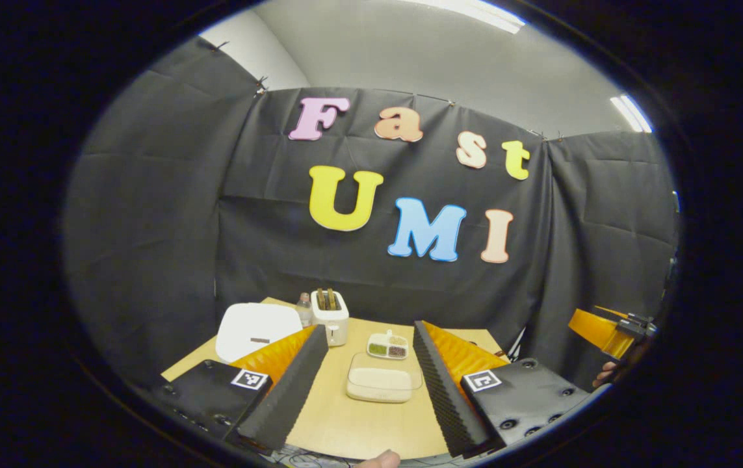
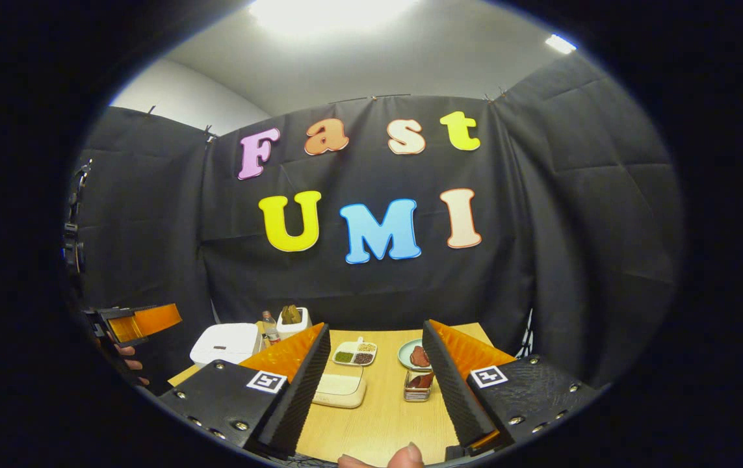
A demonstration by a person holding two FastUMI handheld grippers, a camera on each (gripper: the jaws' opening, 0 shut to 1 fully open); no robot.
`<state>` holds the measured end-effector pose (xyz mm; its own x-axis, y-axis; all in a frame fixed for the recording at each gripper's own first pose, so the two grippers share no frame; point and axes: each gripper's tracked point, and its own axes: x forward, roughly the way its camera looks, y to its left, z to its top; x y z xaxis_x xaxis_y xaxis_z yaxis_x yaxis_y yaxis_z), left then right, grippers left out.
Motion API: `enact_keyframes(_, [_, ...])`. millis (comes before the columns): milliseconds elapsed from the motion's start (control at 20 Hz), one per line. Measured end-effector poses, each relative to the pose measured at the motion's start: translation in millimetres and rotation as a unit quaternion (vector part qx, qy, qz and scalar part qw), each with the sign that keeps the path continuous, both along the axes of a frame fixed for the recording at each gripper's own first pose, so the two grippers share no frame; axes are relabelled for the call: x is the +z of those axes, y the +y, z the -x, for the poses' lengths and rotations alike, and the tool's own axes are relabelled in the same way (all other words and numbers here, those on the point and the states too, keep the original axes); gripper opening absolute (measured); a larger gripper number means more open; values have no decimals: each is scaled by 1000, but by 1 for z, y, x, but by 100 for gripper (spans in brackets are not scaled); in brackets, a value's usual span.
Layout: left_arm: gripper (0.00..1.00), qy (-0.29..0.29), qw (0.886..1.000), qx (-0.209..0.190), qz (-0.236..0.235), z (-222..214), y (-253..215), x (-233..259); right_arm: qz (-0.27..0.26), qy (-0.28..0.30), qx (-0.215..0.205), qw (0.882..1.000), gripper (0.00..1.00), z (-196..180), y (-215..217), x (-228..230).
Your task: Close the left gripper, press the button to open the rice cooker; take a wooden spoon from the chopstick holder with the right hand, scoop a spoonful of rice and pour it into the rice cooker, then put the wooden spoon back into the chopstick holder.
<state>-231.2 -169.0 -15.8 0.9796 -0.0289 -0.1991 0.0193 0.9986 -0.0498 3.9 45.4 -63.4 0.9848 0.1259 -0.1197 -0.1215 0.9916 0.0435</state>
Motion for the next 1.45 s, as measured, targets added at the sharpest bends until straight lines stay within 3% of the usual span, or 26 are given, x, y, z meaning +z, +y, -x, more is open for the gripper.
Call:
enact_keyframes(50, [99, -6, 1000, -7, -3, 9, -8, 10, 1, -8, 0, 1000, 87, 3, -2, 12])
enact_keyframes(100, [88, -15, 1000, -14, -7, 15, -15, 20, 2, -23, -1, 1000, 87, 6, -1, 26])
enact_keyframes(150, [93, -30, 999, -21, -11, 19, -18, 32, 4, -41, 0, 999, 87, 9, 2, 39])
enact_keyframes(250, [88, -32, 999, -23, -19, 15, -16, 42, 22, -68, -11, 997, 87, 15, 2, 57])
enact_keyframes(400, [98, -29, 999, -19, -8, 19, -11, 42, 32, -76, 4, 997, 87, 19, 24, 60])
enact_keyframes(500, [99, -40, 999, -17, -9, 23, -2, 48, 31, -75, 4, 997, 87, 19, 32, 61])
enact_keyframes(550, [93, -46, 999, -18, -14, 25, 0, 51, 31, -74, 7, 997, 87, 19, 36, 61])
enact_keyframes(600, [99, -49, 999, -14, -19, 27, 7, 53, 30, -78, 11, 996, 87, 19, 43, 63])
enact_keyframes(650, [88, -50, 999, -9, -19, 29, 14, 53, 34, -81, 13, 996, 87, 16, 46, 65])
enact_keyframes(1100, [99, -63, 998, 4, 7, 31, 44, 60, 42, -83, 9, 996, 88, 13, 62, 68])
enact_keyframes(1200, [88, -59, 998, 5, 6, 33, 49, 57, 49, -75, 14, 996, 88, 12, 66, 62])
enact_keyframes(1450, [99, -69, 998, 9, -1, 36, 59, 65, 37, -61, 11, 997, 88, 12, 74, 59])
